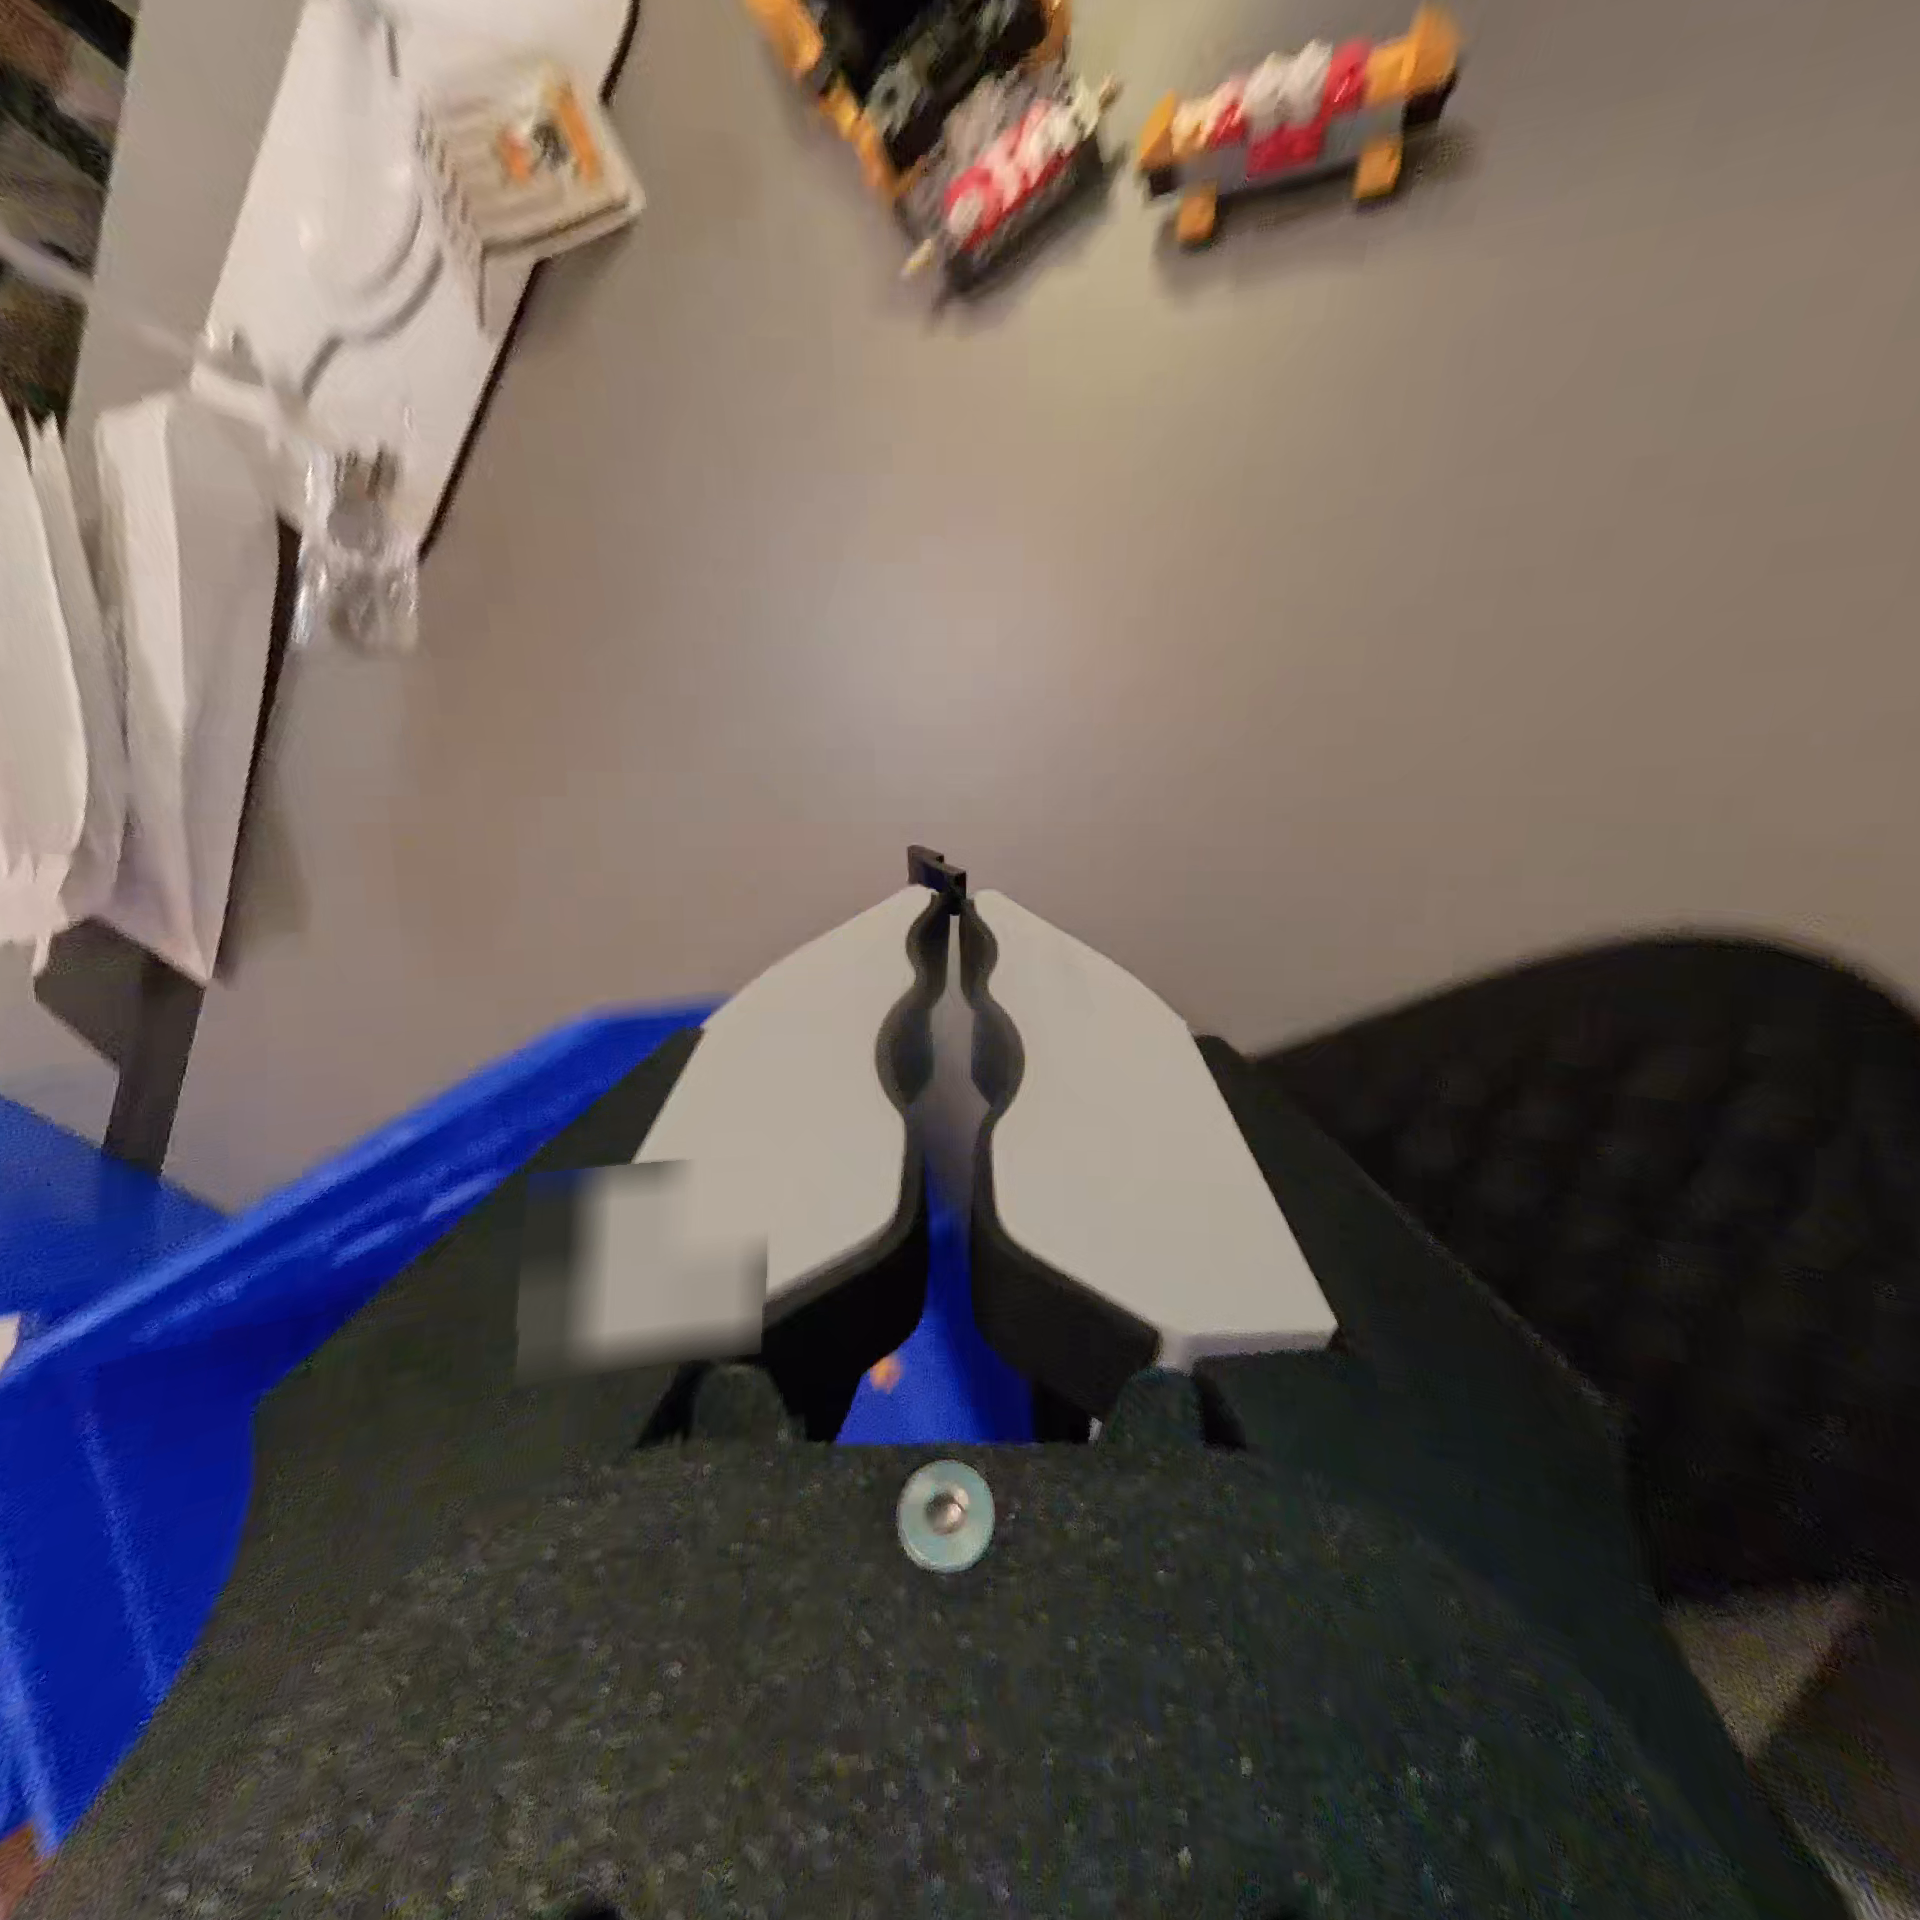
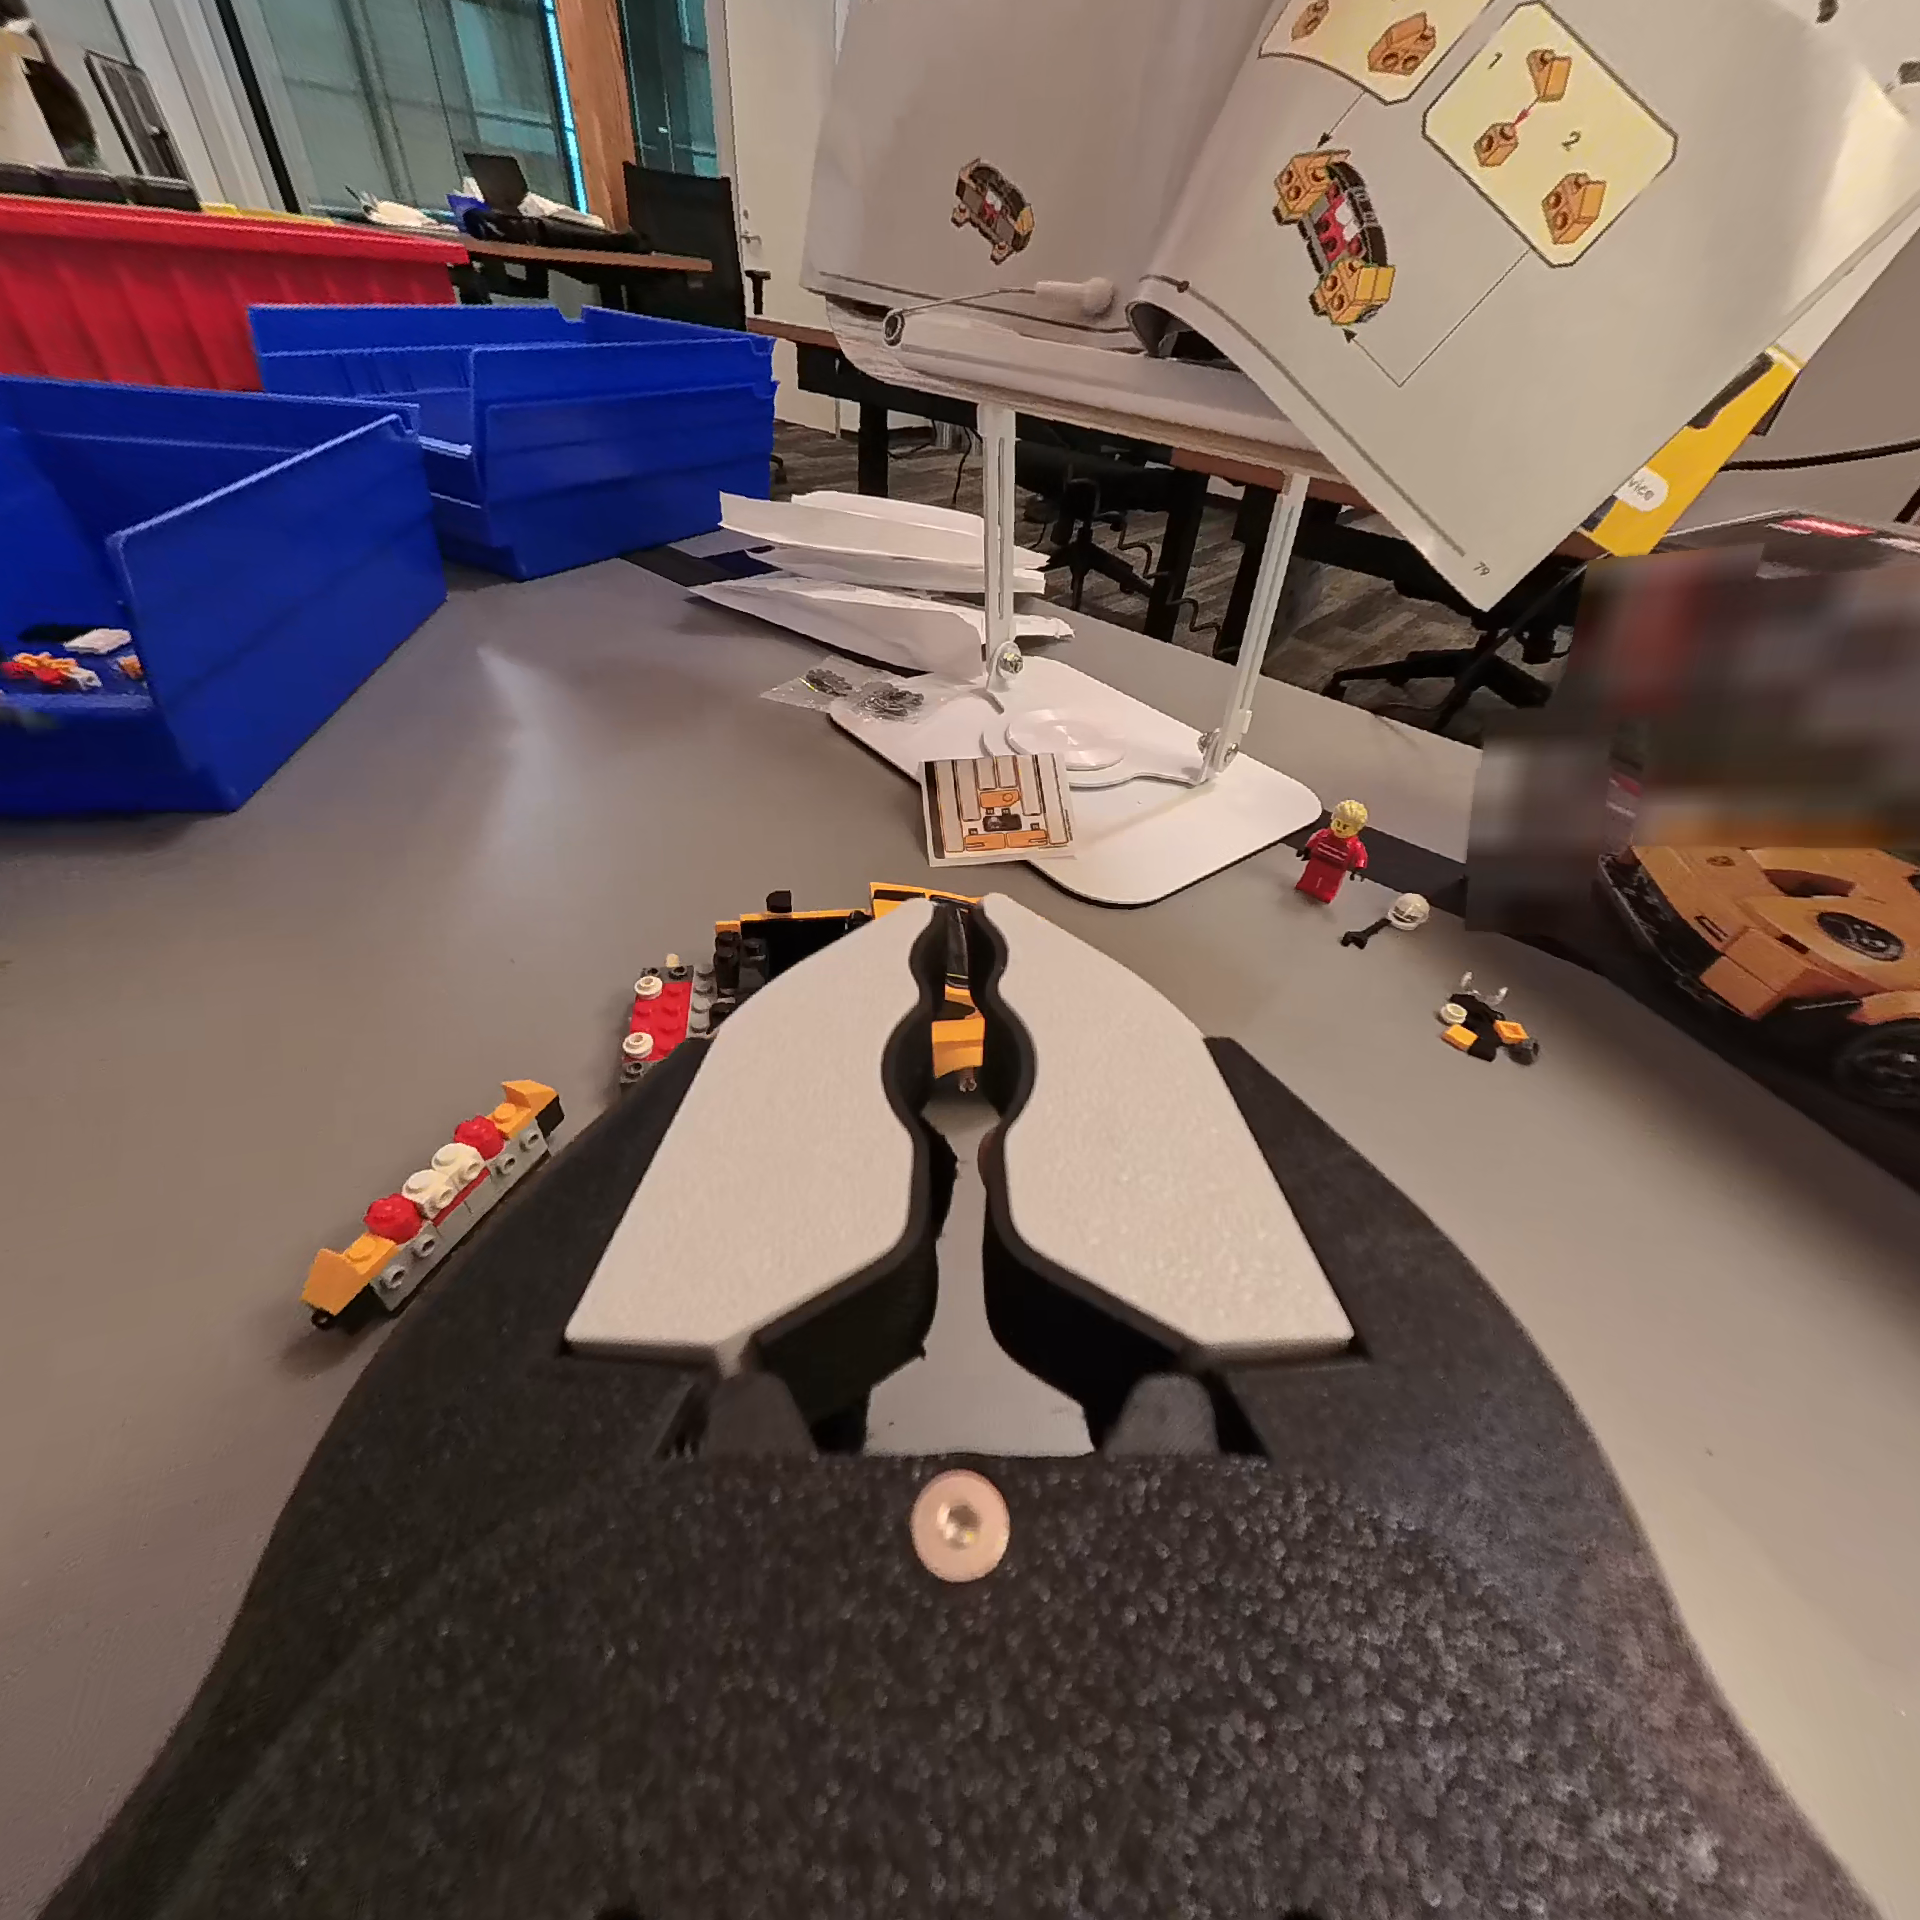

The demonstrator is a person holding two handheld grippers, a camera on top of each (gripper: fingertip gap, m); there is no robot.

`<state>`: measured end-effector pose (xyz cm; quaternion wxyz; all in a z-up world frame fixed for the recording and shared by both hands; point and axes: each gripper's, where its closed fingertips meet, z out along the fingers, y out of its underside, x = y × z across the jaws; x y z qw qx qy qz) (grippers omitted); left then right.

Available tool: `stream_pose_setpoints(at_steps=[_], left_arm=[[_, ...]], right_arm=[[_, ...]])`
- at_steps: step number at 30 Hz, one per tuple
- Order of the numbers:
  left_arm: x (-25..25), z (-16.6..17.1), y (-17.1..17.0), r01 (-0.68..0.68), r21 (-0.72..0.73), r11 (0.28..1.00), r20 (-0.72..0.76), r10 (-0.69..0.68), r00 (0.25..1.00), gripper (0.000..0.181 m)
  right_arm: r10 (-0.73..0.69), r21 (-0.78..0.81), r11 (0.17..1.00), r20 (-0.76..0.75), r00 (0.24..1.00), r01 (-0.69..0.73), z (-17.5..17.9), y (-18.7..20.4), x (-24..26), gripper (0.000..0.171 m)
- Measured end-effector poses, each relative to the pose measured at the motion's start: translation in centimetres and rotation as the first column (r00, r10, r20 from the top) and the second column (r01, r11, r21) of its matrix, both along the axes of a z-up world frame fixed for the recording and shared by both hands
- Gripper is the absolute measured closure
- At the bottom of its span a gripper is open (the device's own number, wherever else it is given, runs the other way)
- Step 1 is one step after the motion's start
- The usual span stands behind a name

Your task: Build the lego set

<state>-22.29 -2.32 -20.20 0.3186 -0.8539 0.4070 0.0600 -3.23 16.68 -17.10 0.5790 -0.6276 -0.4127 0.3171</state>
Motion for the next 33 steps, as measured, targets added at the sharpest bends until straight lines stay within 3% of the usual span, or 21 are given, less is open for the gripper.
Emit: stream_pose_setpoints(at_steps=[3, 8, 14, 17, 20, 22, 25, 28, 30, 33], left_arm=[[4.6, -2.7, 1.8, 0.02, 0.012, 1.0, 0.0, -0.02, 1.0, 0.18], [8.6, -4.1, 3.7, 0.063, 0.008, 0.998, 0.033, -0.063, 0.997, 0.18], [10.8, -5.9, 3.7, 0.122, -0.07, 0.99, 0.123, -0.113, 0.986, 0.179], [11.3, -6.8, 3.0, 0.144, -0.131, 0.981, 0.2, -0.116, 0.973, 0.166], [12.2, -6.0, 2.2, 0.17, -0.141, 0.975, 0.321, -0.118, 0.94, 0.153], [12.2, -3.4, 1.6, 0.173, -0.113, 0.978, 0.427, -0.109, 0.898, 0.151], [8.1, 2.8, 1.3, 0.076, -0.015, 0.997, 0.472, -0.06, 0.879, 0.15], [-1.9, 8.1, 1.6, -0.165, 0.061, 0.984, 0.392, 0.129, 0.911, 0.161], [-10.3, 8.2, 1.2, -0.336, 0.015, 0.942, 0.256, 0.321, 0.912, 0.165], [-19.5, 4.4, -0.4, -0.485, -0.168, 0.858, 0.105, 0.505, 0.857, 0.166]], right_arm=[[-0.001, -0.001, 1.0, -0.002, 1.0, 0.001, 0.0, 0.0, 0.1, 0.168], [-0.006, 0.004, 1.0, -0.01, 1.0, 0.006, 0.2, 0.0, 0.2, 0.169], [-0.086, 0.012, 0.996, -0.058, 0.995, 0.087, 1.1, 1.2, 1.3, 0.169], [-0.106, -0.018, 0.994, -0.08, 0.991, 0.105, 1.2, 1.7, 1.7, 0.169], [-0.105, -0.025, 0.994, -0.085, 0.991, 0.104, 1.2, 1.7, 1.7, 0.169], [-0.1, -0.019, 0.995, -0.082, 0.992, 0.099, 1.2, 1.6, 1.7, 0.169], [-0.096, -0.021, 0.995, -0.08, 0.992, 0.095, 1.2, 1.5, 1.6, 0.168], [-0.091, -0.029, 0.996, -0.088, 0.992, 0.089, 1.3, 1.4, 1.6, 0.168], [-0.087, -0.033, 0.996, -0.089, 0.992, 0.085, 1.2, 1.4, 1.5, 0.169], [-0.082, -0.031, 0.996, -0.082, 0.993, 0.08, 1.1, 1.3, 1.4, 0.168]])
